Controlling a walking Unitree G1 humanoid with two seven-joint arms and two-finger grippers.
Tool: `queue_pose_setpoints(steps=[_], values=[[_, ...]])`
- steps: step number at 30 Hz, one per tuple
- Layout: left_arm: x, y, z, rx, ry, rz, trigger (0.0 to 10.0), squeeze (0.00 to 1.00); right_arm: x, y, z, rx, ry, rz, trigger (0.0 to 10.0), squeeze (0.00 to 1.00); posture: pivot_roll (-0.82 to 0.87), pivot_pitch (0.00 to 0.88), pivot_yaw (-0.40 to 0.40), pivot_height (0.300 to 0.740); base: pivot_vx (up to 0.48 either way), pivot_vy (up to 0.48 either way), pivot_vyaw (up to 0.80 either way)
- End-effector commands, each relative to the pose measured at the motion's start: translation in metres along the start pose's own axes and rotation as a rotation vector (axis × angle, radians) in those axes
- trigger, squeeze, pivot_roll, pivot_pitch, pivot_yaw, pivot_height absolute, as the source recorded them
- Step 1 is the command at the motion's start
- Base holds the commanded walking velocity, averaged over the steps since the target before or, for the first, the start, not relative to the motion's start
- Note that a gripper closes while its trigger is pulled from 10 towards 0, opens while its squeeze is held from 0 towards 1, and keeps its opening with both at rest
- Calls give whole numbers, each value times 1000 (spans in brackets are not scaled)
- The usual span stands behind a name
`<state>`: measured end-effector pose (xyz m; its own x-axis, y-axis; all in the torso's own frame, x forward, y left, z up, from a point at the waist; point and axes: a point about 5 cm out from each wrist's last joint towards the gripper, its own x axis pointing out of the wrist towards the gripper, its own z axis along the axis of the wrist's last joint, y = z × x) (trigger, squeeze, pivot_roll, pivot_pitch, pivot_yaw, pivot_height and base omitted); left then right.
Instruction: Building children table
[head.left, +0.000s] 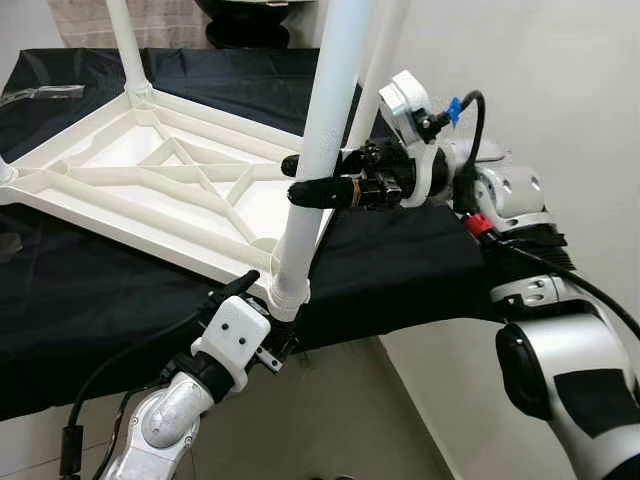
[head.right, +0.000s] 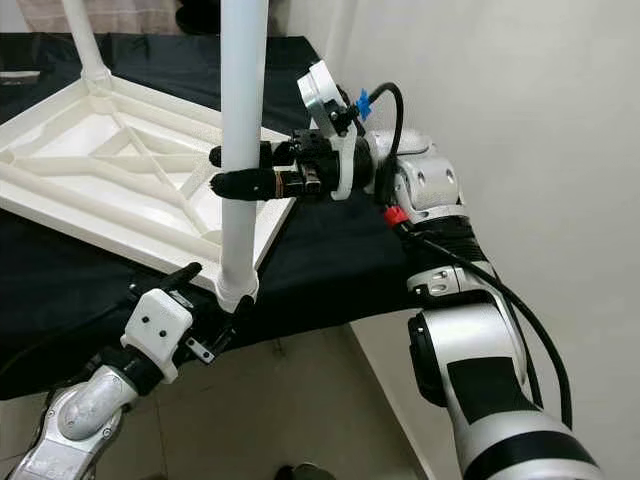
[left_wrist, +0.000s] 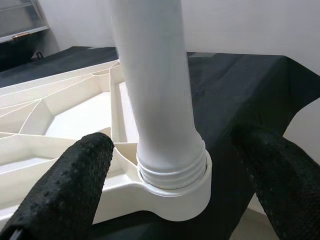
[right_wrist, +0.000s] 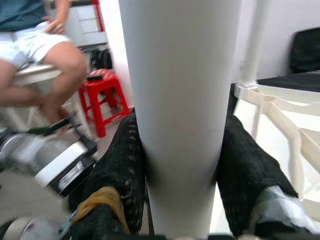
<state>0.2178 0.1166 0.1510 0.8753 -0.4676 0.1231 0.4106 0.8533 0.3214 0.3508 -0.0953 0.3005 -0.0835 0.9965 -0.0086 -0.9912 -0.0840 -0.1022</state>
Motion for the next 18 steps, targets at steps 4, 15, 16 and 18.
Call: queue_pose_setpoints(steps=[4,15,16,18], values=[[0,-2,0,2,8,-12,10000,0,10,-1,-15,27,21,-249,0,0,30,137,-163,740,0,0,0],[6,1,-5,15,12,-13,10000,0,40,18,-94,292,59,-1218,0,0,29,93,-159,740,0,0,0],[6,1,-6,15,13,-16,10000,0,42,16,-92,288,54,-1208,0,0,29,93,-159,740,0,0,0],[7,0,-7,15,14,-17,10000,0,42,13,-89,292,44,-1208,0,0,28,80,-162,740,0,0,0]])
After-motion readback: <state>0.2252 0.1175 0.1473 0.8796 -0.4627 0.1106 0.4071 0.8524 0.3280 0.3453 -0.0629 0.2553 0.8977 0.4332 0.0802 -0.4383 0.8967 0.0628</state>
